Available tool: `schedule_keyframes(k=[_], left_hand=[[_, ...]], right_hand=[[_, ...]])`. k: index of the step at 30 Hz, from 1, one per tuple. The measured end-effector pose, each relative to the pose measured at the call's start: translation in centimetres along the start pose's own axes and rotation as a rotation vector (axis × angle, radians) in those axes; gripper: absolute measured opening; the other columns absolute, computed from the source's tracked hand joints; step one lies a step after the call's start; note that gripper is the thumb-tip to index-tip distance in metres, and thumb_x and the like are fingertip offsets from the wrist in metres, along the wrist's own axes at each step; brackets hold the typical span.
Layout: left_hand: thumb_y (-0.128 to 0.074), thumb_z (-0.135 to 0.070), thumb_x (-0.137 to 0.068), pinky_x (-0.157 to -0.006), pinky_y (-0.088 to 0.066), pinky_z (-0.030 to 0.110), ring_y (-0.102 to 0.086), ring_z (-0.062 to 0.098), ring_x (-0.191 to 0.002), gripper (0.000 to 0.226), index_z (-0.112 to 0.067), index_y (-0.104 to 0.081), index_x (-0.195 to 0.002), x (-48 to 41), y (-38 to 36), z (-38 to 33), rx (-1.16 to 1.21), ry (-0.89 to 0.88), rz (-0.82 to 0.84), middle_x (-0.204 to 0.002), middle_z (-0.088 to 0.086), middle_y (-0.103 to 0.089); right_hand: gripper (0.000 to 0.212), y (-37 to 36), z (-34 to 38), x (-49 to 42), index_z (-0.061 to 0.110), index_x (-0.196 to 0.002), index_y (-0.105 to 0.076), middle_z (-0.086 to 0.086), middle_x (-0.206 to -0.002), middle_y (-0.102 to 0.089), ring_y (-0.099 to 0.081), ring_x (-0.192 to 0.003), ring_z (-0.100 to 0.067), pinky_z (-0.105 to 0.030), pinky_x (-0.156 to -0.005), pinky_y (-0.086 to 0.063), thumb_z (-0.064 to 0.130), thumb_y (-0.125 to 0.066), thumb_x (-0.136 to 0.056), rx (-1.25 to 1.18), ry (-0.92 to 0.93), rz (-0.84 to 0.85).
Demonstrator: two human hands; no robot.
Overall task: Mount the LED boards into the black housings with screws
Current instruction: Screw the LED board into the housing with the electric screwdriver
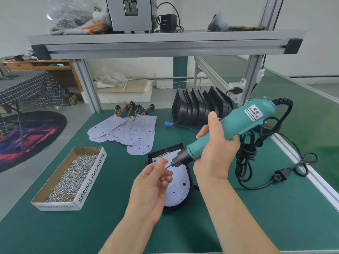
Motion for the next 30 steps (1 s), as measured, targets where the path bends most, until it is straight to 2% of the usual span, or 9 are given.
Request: schedule_keyframes(k=[2,5,7,10,13,17,22,27,30], left_hand=[[-0.077,-0.041,-0.066,-0.046,-0.046,0.014,-0.054,0.009,-0.050,0.050,-0.005,-0.073,-0.099,-0.3,0.8,-0.5,-0.048,0.002,0.000,-0.063,0.003,-0.061],[-0.060,-0.059,-0.087,-0.045,-0.040,0.019,-0.051,0.010,-0.051,0.056,-0.006,-0.075,-0.095,-1.6,3.4,-1.5,-0.176,0.003,-0.094,-0.064,0.001,-0.059],[-0.057,-0.058,-0.091,-0.047,-0.033,0.025,-0.043,0.013,-0.051,0.056,-0.004,-0.072,-0.086,-2.8,5.8,-3.0,-0.481,-0.075,-0.251,-0.064,0.002,-0.052],[-0.066,-0.066,-0.080,-0.057,-0.020,0.030,-0.028,0.018,-0.056,0.063,-0.014,-0.042,-0.054,-4.5,7.0,-3.9,-1.114,-0.094,-0.290,-0.059,-0.001,-0.032],[-0.073,-0.069,-0.069,-0.053,-0.014,0.030,-0.021,0.018,-0.047,0.071,-0.022,-0.021,-0.053,-5.6,5.5,-2.4,-1.377,0.006,-0.172,-0.047,-0.009,-0.020],[-0.085,-0.052,-0.064,-0.054,-0.023,0.028,-0.033,0.019,-0.056,0.060,-0.015,-0.037,-0.065,-6.9,4.0,-1.0,-1.337,0.029,-0.150,-0.060,-0.002,-0.035],[-0.086,-0.028,-0.070,-0.059,-0.041,0.025,-0.062,0.020,-0.071,0.035,-0.007,-0.061,-0.083,-7.4,2.7,0.3,-1.091,0.058,-0.061,-0.085,0.001,-0.069],[-0.083,-0.014,-0.073,-0.044,-0.044,0.014,-0.071,0.013,-0.071,0.027,-0.012,-0.069,-0.096,-7.4,2.3,0.8,-0.962,0.088,-0.037,-0.088,0.000,-0.076],[-0.084,-0.011,-0.072,-0.072,-0.059,0.032,-0.073,0.022,-0.085,0.031,-0.010,-0.068,-0.099,-7.6,2.1,0.9,-0.956,0.084,-0.028,-0.094,0.004,-0.076]], right_hand=[[0.033,-0.1,0.3,-0.2,0.035,-0.053,-0.063,0.002,-0.051,-0.049,-0.044,-0.049,-0.014,-0.022,-0.051,-0.041,0.025,-0.073,-0.083,0.001,0.006,0.007],[0.032,-0.4,0.5,-0.6,0.032,-0.053,-0.061,0.004,-0.051,-0.049,-0.045,-0.049,-0.013,-0.021,-0.051,-0.040,0.025,-0.073,-0.082,0.024,0.016,0.037],[0.027,-0.4,0.6,-0.6,0.027,-0.060,-0.058,0.002,-0.052,-0.050,-0.046,-0.049,-0.014,-0.021,-0.052,-0.040,0.023,-0.074,-0.081,0.050,0.031,0.064],[0.024,-0.6,0.4,-0.3,0.019,-0.068,-0.055,0.001,-0.053,-0.049,-0.046,-0.048,-0.013,-0.019,-0.052,-0.042,0.017,-0.073,-0.083,0.117,0.067,0.160],[0.026,-0.8,-0.4,0.2,0.016,-0.066,-0.055,0.001,-0.054,-0.048,-0.044,-0.047,-0.013,-0.019,-0.053,-0.043,0.011,-0.072,-0.085,0.212,0.098,0.263],[0.034,-0.2,-1.6,0.7,-0.003,-0.069,-0.049,-0.008,-0.056,-0.045,-0.041,-0.052,-0.020,-0.027,-0.053,-0.040,0.014,-0.073,-0.084,0.325,0.118,0.318],[0.038,0.9,-2.0,0.3,-0.008,-0.071,-0.046,-0.025,-0.059,-0.040,-0.039,-0.056,-0.025,-0.037,-0.055,-0.038,0.017,-0.073,-0.084,0.371,0.136,0.286],[0.037,1.4,-2.5,-0.2,-0.006,-0.071,-0.047,-0.013,-0.058,-0.043,-0.040,-0.055,-0.024,-0.033,-0.054,-0.039,0.017,-0.073,-0.084,0.365,0.117,0.274],[0.038,1.5,-2.7,-0.1,-0.007,-0.073,-0.048,-0.016,-0.058,-0.043,-0.041,-0.056,-0.024,-0.033,-0.056,-0.039,0.018,-0.074,-0.083,0.377,0.122,0.278]])
Point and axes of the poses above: each hand's wrist, its own x-axis away from the middle knuckle, its own y-axis out of the back of the hand, z = x × y, the point moved 7 cm from there along -x, towards the middle knuckle
